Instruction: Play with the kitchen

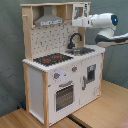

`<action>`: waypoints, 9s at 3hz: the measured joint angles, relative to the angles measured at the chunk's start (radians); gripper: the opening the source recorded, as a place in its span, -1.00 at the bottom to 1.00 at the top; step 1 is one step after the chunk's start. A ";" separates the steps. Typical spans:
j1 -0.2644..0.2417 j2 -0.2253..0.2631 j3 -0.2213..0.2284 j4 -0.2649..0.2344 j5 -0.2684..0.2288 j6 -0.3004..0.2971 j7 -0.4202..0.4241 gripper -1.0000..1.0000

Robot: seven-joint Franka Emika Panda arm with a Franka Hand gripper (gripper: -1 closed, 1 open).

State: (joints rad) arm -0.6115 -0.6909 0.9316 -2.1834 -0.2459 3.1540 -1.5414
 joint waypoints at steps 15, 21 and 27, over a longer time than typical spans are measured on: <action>0.749 -0.889 0.674 -0.530 0.321 -0.598 0.659 1.00; 0.399 -0.802 0.549 -0.266 0.314 -0.414 0.679 1.00; 0.332 -0.749 0.188 -0.254 0.315 -0.277 0.251 1.00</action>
State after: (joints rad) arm -0.2790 -1.4400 1.1200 -2.4369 0.0693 2.8771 -1.2903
